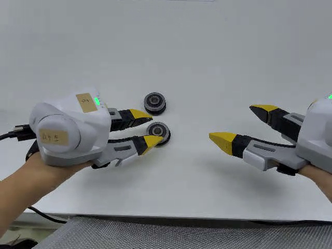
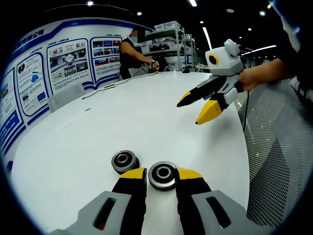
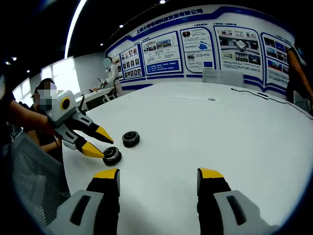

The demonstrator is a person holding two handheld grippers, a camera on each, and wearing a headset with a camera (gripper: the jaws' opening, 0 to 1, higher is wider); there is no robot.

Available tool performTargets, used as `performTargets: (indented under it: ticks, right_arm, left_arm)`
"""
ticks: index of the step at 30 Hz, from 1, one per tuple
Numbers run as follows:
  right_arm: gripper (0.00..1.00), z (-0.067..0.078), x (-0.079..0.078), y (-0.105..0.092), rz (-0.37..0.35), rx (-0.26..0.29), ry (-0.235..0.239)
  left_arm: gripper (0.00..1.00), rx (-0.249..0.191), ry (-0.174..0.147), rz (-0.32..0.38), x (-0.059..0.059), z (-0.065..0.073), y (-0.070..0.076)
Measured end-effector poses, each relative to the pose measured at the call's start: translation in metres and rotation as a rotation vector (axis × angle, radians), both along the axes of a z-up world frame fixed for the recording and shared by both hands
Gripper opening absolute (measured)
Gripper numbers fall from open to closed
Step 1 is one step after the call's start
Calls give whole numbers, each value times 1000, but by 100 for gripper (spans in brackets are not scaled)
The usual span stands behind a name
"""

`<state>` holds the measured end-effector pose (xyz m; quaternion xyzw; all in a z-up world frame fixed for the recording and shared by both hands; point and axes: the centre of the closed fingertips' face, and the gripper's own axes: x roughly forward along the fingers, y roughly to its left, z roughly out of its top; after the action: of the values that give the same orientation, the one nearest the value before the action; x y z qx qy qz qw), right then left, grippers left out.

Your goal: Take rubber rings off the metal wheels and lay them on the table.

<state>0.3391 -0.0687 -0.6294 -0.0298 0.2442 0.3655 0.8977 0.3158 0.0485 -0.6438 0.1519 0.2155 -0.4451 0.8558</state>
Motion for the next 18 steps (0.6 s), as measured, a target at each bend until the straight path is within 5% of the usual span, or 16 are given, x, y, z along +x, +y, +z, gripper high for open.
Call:
performTargets:
  ticks: [9, 18]
  right_arm:
    - [64, 1, -2, 5, 20, 19, 11]
    - [62, 12, 3, 31, 97, 62, 8]
  left_arm:
    - [18, 9, 9, -22, 0, -2, -2]
    - [15, 17, 13, -38, -2, -4, -3]
